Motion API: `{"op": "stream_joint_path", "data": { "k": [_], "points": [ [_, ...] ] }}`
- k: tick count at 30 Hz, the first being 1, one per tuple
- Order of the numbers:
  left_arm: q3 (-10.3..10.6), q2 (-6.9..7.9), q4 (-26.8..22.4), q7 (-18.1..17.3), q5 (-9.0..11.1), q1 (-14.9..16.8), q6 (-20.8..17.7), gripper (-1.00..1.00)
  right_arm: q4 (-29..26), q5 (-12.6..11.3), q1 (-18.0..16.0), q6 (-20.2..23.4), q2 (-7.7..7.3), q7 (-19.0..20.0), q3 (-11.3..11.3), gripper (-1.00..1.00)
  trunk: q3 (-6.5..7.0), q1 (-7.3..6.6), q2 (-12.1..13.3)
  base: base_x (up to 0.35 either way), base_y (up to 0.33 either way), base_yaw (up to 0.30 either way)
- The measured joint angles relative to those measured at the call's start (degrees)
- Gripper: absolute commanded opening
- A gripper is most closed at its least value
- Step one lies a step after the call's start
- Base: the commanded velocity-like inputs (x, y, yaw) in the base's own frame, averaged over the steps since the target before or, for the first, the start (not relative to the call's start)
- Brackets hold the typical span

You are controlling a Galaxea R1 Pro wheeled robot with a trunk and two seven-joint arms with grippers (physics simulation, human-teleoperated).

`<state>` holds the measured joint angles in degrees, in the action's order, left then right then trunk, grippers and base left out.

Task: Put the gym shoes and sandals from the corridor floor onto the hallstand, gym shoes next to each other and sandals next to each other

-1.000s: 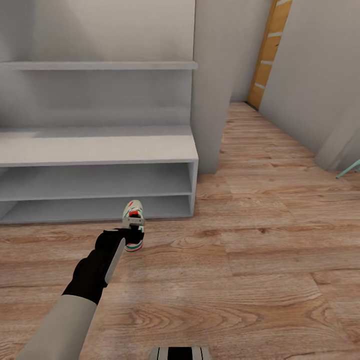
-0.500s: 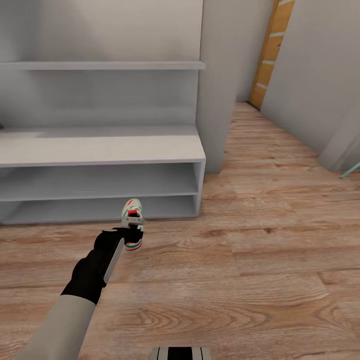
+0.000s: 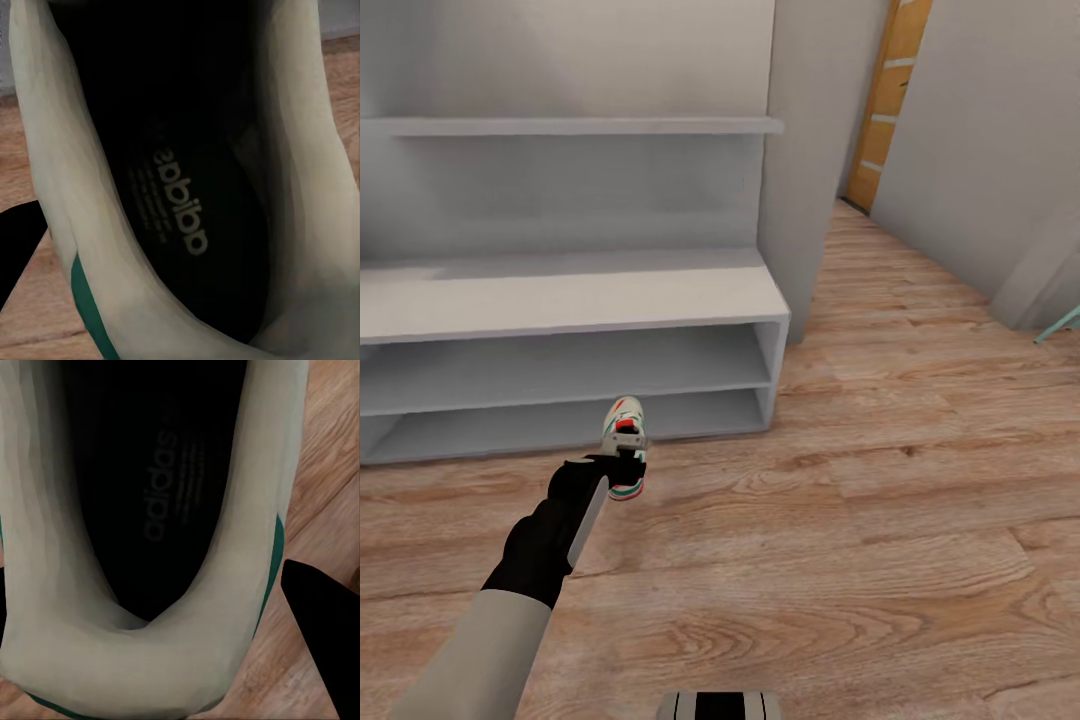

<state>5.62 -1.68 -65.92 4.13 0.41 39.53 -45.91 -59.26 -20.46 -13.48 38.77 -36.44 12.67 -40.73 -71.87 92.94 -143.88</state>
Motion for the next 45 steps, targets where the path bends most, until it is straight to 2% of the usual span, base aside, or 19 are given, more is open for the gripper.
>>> {"op": "stream_joint_path", "data": {
  "k": [17,29,36,42,45],
  "points": [
    [-0.2,-0.04,0.2,0.4,0.1,0.0,3.7,-1.0,0.0,0.1,0.0,0.0,0.03,0.0,0.0,-1.0,-0.04,0.01,0.0,0.005,0.009,0.0],
    [-0.1,-0.07,0.1,0.4,0.1,0.0,4.4,-1.0,0.0,0.1,0.0,0.0,0.03,-0.1,0.1,-1.0,-0.23,0.01,0.0,0.0,0.0,0.222],
    [-0.1,-0.03,0.4,0.4,0.2,0.0,6.5,-1.0,0.0,0.1,0.0,0.0,0.03,-0.1,0.1,-1.0,-0.27,0.01,0.0,0.026,0.0,0.041],
    [-0.2,-0.01,4.0,0.4,0.2,0.0,10.7,-1.0,0.0,0.2,0.0,0.0,0.0,-0.1,0.0,-1.0,-0.27,0.01,0.0,0.005,0.0,0.003],
    [-0.2,-0.02,4.3,0.4,0.2,0.0,11.0,-1.0,0.0,0.2,0.0,0.0,0.02,-0.1,0.0,-1.0,-0.27,0.01,0.0,0.0,0.0,0.0]
  ]
}}
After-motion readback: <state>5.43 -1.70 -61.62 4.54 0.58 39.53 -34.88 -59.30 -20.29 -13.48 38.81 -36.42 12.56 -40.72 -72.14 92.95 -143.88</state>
